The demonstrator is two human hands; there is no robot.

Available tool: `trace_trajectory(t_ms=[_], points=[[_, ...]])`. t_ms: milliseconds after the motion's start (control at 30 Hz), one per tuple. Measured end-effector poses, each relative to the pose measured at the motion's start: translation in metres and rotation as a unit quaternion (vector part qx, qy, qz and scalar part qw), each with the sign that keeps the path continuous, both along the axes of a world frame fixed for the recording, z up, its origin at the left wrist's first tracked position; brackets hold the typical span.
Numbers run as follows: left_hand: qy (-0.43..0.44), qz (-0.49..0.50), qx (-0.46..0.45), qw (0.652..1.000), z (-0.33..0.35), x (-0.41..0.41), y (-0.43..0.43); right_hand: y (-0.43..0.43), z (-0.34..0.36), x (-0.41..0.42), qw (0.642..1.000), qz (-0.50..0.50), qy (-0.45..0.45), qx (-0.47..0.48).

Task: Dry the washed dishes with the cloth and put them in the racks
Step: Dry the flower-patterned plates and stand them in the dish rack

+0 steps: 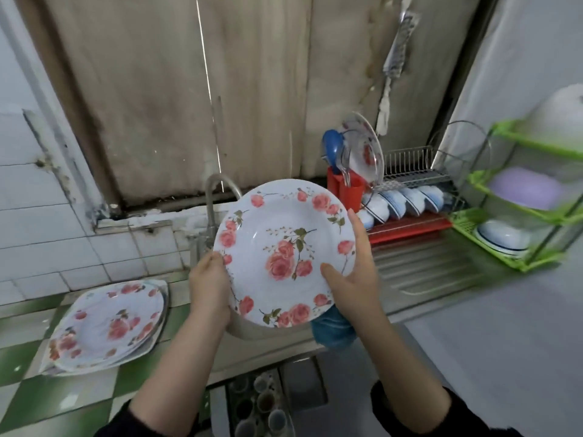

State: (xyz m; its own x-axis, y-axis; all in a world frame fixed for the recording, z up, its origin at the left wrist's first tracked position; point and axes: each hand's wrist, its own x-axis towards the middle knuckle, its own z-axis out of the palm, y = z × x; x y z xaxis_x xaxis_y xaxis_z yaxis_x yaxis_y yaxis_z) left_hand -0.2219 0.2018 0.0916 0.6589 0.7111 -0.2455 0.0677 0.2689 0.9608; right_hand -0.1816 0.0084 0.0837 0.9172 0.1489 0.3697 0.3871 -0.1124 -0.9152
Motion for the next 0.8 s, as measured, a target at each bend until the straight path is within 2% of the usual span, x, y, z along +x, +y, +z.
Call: trace_trajectory(t_ms=[167, 367, 567, 800], points=[[0.013, -0.094, 0.007, 0.995, 0.002, 0.03, -0.085, -0.08, 0.008, 0.01, 0.997, -0.067, -0.005, -0.027], [0.003, -0.193, 0.127, 0.973, 0.016, 0.071, -0.183, -0.16, 0.019, 0.036, 0.979, -0.172, -0.038, -0.106], [-0.008, -0.229, 0.199, 0.953, 0.029, 0.118, -0.23, -0.211, 0.045, 0.08, 0.952, -0.223, -0.093, -0.187], [-0.004, -0.205, 0.266, 0.942, 0.045, 0.178, -0.234, -0.218, 0.079, 0.138, 0.926, -0.245, -0.15, -0.244]])
